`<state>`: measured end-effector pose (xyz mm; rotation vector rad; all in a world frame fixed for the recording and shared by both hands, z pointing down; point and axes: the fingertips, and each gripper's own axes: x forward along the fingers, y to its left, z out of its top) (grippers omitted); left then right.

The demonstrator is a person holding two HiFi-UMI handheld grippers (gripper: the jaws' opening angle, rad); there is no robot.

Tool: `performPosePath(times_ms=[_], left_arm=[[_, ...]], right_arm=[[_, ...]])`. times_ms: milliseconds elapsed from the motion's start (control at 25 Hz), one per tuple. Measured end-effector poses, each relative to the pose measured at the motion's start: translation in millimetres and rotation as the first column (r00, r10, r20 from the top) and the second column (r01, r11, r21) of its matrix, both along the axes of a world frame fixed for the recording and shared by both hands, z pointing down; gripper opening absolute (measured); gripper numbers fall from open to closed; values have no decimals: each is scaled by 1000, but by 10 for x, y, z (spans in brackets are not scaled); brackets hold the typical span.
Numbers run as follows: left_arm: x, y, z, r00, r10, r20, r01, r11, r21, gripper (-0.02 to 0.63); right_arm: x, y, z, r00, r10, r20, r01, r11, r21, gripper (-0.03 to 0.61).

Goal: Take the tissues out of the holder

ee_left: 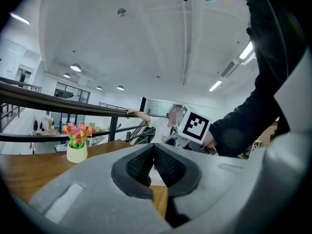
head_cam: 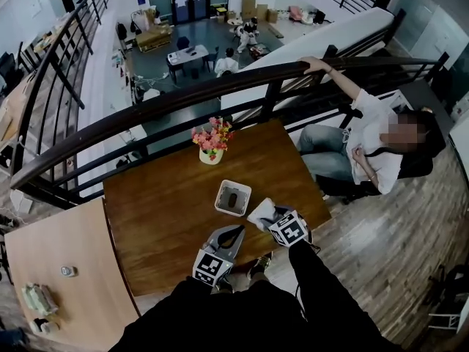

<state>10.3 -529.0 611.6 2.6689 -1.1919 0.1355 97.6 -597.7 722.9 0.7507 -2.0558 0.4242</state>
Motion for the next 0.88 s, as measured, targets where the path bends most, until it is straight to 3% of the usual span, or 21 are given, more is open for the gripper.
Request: performPosePath(times_ms=[440,880], left_arm=[[669,-365,174,996,63,55,-60,997,-52,-3],[953,-627,453,992,79,100,-66,989,-131,-3]], right_arm=[[542,-241,295,1000,1,8,-1,998,-55,245],[671,-474,587,1000,-24,10,25,994,-109,245]])
